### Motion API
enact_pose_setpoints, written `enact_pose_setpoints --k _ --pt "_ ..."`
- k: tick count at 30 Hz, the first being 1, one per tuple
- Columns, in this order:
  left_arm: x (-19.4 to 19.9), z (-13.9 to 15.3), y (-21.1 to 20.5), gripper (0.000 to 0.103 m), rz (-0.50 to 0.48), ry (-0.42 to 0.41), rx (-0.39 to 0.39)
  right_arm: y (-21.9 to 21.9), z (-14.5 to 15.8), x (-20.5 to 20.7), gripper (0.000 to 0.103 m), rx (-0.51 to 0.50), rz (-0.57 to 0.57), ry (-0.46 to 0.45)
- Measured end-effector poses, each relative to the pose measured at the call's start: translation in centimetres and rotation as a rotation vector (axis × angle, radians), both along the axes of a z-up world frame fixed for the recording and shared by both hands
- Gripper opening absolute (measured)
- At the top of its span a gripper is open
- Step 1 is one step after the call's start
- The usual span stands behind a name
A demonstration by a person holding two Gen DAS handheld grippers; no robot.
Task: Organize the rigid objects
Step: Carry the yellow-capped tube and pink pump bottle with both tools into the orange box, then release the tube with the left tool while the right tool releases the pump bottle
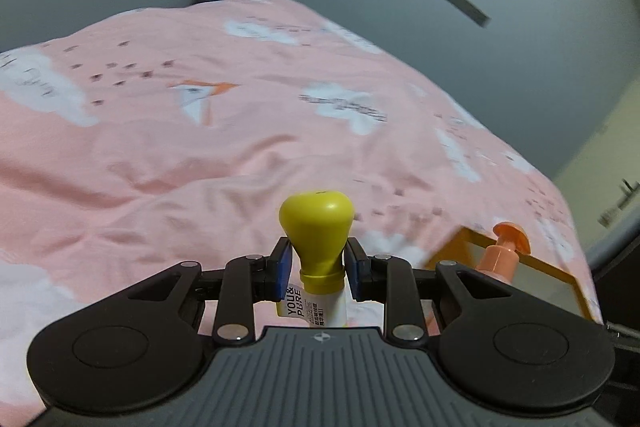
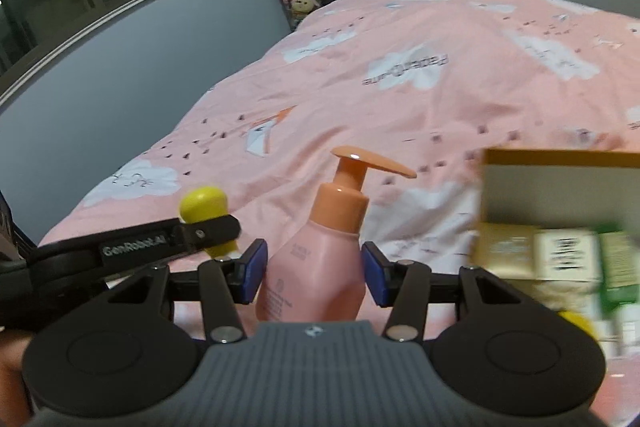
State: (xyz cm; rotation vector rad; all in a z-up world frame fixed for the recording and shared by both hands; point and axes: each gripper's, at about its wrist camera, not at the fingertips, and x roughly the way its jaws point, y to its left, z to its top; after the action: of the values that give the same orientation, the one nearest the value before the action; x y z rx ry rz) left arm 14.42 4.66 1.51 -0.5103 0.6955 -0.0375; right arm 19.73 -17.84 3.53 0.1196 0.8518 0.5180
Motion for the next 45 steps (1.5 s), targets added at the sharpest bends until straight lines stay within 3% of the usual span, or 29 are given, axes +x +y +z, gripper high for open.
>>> enact_pose_setpoints --k 6,11,18,24,32,37,45 --pt "0.7 2.6 -5.4 0.031 -0.181 -0.060 -0.011 -6.5 3.3 -0.4 0.051 -0.089 -0.055 -0.023" --pt "2.5 4.2 -10.8 0.031 -0.386 -0.075 -0.016 -11.4 5.2 -0.1 0.051 -0.208 -0.094 -0.020" --pt "6.3 2.6 -16.8 0.031 -0.593 0.016 -0.038 -17.7 5.0 1.5 0.051 -0.319 -0.140 0.056" --pt "9.1 0.5 -20.3 0.031 -0.709 0.112 -0.030 -20.8 2.2 3.5 0.051 -0.440 -0.109 0.154" --pt "12.0 -1.8 -23.8 0.031 -0.740 0.207 -0.043 -20.8 -2.6 6.5 0.051 -0.546 0.020 0.250" --pt "13.3 -2.8 -25.5 0.031 -0.743 0.240 -0.045 -19.9 -5.5 8.1 0.051 -0.676 0.077 0.298" --pt "15.0 -4.5 -27.0 0.031 -0.741 0.292 -0.058 -19.8 -7.1 9.9 0.051 -0.740 0.138 0.308"
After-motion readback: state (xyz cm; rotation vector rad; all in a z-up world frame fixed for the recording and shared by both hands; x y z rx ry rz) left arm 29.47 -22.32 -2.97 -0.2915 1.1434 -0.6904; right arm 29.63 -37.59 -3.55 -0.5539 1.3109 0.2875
